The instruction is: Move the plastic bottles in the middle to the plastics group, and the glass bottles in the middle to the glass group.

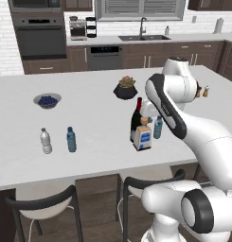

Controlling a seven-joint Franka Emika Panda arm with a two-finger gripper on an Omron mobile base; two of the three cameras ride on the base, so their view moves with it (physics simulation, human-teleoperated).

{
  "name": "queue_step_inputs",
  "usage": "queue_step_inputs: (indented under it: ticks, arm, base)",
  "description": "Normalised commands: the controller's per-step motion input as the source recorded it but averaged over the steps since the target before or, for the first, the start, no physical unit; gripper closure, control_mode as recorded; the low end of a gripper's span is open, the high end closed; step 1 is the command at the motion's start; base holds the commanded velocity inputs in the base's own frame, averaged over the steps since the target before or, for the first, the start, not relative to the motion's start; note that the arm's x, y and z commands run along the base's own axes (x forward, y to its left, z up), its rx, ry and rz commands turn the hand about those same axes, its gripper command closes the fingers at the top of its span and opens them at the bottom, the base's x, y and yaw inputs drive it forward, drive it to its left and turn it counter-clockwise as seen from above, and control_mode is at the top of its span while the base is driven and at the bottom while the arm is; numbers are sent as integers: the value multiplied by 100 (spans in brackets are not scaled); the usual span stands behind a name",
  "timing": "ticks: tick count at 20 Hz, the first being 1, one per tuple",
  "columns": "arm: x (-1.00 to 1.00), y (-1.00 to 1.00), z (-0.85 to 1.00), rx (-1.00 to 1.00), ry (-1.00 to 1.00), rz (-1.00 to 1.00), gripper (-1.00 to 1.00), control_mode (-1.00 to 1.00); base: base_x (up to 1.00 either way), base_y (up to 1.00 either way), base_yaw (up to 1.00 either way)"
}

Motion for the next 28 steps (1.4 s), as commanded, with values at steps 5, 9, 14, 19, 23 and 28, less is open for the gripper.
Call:
queue_step_inputs:
  ticks: [5,9,14,19,23,28]
  arm:
    - [0,-19,-21,-2,-1,21,-100,-100]
    - [10,-2,-14,0,-1,20,-100,-100]
    - [36,5,-22,0,-5,13,-100,-100]
    - [31,1,-3,0,-3,8,-100,-100]
    - [35,0,-3,0,0,8,-100,-100]
    - [12,-6,-21,0,0,1,-100,-100]
  base:
    - [0,0,0]
    - [0,0,0]
    - [0,0,0]
    - [0,0,0]
    - [0,0,0]
    - [0,0,0]
